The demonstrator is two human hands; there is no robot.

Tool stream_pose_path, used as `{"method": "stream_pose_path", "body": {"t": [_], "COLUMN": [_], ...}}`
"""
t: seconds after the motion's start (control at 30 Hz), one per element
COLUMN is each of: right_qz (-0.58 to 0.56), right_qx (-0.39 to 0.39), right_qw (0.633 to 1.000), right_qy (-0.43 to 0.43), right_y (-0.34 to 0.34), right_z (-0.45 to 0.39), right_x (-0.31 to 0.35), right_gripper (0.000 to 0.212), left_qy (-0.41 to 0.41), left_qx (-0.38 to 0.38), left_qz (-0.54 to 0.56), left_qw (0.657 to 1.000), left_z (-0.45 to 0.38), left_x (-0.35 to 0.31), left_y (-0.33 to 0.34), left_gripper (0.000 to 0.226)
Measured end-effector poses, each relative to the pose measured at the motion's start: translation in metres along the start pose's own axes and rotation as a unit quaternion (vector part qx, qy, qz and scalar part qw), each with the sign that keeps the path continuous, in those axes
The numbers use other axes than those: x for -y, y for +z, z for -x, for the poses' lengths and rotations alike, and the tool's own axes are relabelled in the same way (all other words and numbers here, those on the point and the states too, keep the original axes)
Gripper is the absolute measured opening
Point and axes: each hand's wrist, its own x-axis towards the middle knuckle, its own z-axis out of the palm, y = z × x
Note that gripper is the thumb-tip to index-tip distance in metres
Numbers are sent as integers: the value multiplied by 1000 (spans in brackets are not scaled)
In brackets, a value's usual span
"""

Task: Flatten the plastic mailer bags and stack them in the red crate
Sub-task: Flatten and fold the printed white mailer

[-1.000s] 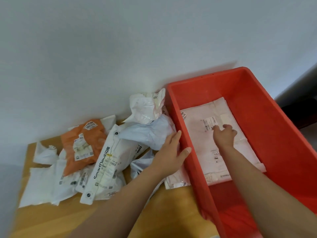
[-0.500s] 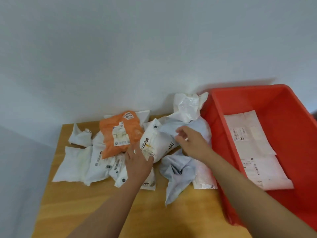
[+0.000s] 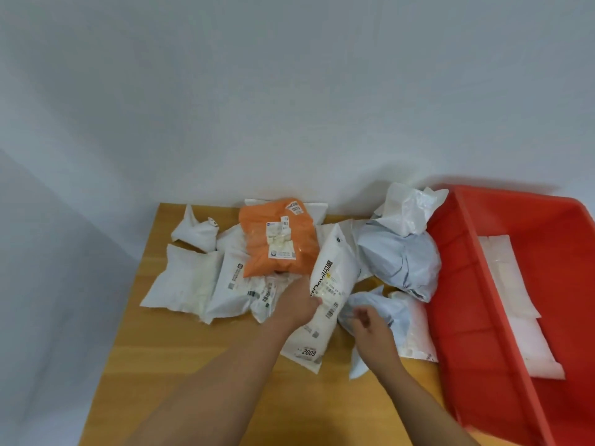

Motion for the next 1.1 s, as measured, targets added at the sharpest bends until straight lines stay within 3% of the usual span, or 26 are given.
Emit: {"method": "stream_pose_path", "body": {"t": [0.1,0.2,0.33,0.47,0.57,0.7,0.8,0.87,0.93,1.0,1.1], "right_qz": [-37,-86,-99,4,9,2,-1,78,217,306,358], "right_qx": [-66,-83,49,173,153,87,45,-4,-17,32,110], "right_qw": [997,992,992,982,982,985,987,994,972,922,877], "right_qy": [27,33,53,73,114,146,154,76,-84,-233,-301], "right_y": [1,9,34,83,116,133,133,135,138,144,158], "right_z": [-11,-18,-10,11,27,42,48,54,62,67,63], "right_x": [6,23,47,35,8,-34,-48,-57,-66,-68,-66], "right_gripper": [37,65,76,50,25,24,28,48,67,77,100], "left_qy": [20,17,-54,-102,-115,-86,-64,-49,-50,-56,-42], "left_qx": [55,170,267,290,247,53,-44,-86,-109,-116,-109], "left_qz": [32,65,61,-9,-102,-262,-257,-237,-219,-212,-229], "left_qw": [998,983,960,952,957,960,963,966,968,969,966], "left_z": [20,45,74,91,101,127,154,165,170,173,169], "left_x": [2,14,45,90,124,165,187,203,215,221,225], "left_y": [-44,-104,-159,-165,-140,-87,-55,-39,-25,-15,-7], "left_gripper": [30,31,30,29,35,63,81,80,75,73,74]}}
